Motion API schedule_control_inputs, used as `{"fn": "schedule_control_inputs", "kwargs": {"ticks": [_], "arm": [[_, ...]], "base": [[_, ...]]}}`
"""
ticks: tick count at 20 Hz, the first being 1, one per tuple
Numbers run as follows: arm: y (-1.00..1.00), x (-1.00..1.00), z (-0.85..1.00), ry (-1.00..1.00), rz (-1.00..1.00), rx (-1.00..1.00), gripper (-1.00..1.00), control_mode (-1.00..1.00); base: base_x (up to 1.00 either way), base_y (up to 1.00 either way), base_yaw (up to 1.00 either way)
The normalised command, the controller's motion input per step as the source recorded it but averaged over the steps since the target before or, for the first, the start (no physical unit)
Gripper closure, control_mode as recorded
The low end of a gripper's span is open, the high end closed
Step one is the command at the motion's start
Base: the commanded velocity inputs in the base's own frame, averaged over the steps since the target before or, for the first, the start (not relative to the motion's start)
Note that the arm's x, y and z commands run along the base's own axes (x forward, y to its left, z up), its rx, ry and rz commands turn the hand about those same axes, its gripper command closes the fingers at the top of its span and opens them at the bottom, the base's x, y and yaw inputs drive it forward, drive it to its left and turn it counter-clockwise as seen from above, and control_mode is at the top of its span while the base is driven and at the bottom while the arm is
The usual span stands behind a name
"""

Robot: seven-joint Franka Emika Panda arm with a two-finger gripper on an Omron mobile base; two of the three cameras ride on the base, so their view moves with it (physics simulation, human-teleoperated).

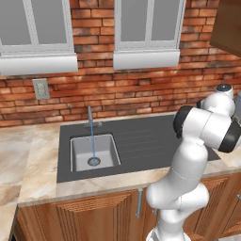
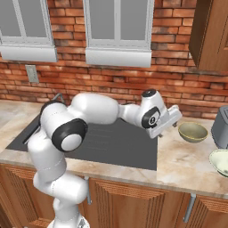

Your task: Rinse each bowl for a few seconds and place them down in the sink or on the counter.

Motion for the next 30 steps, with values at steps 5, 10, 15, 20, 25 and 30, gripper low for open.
{"fn": "schedule_control_inputs", "kwargs": {"ticks": [5,10,15,20,25,30], "arm": [[-0.14,0.17,-0.12,-0.01,0.00,0.00,-1.00,-1.00],[-0.17,0.19,-0.10,0.00,0.00,0.00,-1.00,-1.00],[-0.16,0.24,-0.07,0.00,0.00,0.00,-1.00,-1.00],[-0.12,0.23,-0.08,0.00,0.00,0.00,-1.00,-1.00],[-0.12,0.23,-0.11,0.00,0.00,0.00,-1.00,-1.00],[-0.14,0.22,-0.17,0.00,0.00,0.00,-1.00,-1.00]], "base": [[0.00,0.00,0.00],[0.00,0.00,0.00],[0.00,0.00,0.00],[0.00,0.00,0.00],[0.00,0.00,0.00],[0.00,0.00,0.00]]}}
